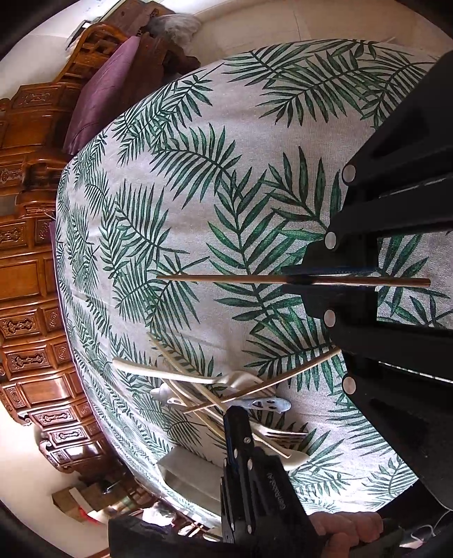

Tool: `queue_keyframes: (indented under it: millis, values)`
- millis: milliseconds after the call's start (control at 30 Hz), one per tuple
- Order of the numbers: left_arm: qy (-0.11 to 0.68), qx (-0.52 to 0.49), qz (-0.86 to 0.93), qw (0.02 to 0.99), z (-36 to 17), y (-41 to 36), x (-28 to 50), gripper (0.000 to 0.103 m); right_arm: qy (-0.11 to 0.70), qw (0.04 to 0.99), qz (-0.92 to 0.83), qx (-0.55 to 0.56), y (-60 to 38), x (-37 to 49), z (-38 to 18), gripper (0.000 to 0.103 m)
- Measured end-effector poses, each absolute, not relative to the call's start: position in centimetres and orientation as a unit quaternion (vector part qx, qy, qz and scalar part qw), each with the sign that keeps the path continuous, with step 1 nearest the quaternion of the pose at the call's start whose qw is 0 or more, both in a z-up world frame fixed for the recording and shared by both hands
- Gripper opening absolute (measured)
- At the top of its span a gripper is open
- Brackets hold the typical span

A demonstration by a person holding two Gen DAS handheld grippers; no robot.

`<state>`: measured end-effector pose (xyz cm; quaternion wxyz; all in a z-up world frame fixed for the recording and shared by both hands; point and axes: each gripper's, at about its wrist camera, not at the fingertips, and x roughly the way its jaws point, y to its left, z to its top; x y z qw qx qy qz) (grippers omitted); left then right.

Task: Organize utensils
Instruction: 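Drop a chopstick into the grey tray with the left tool while the right tool holds one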

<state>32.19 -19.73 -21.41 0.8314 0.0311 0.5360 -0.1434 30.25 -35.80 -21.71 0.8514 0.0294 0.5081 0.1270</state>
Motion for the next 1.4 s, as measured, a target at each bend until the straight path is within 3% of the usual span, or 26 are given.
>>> queue_keyframes:
  millis: [667,1400]
  values:
    - [0.456,0.027,-0.13,0.88,-12.9,-11.9,27.8,0.004,0.464,0.875,0.142,-0.001,-32.7,29.0,-16.5,0.006]
    - [0.465,0.006,-0.072,0.882,-13.4,1.3,26.3,0.004,0.439,0.873,0.211,-0.029,-20.4,28.4,-12.3,0.006]
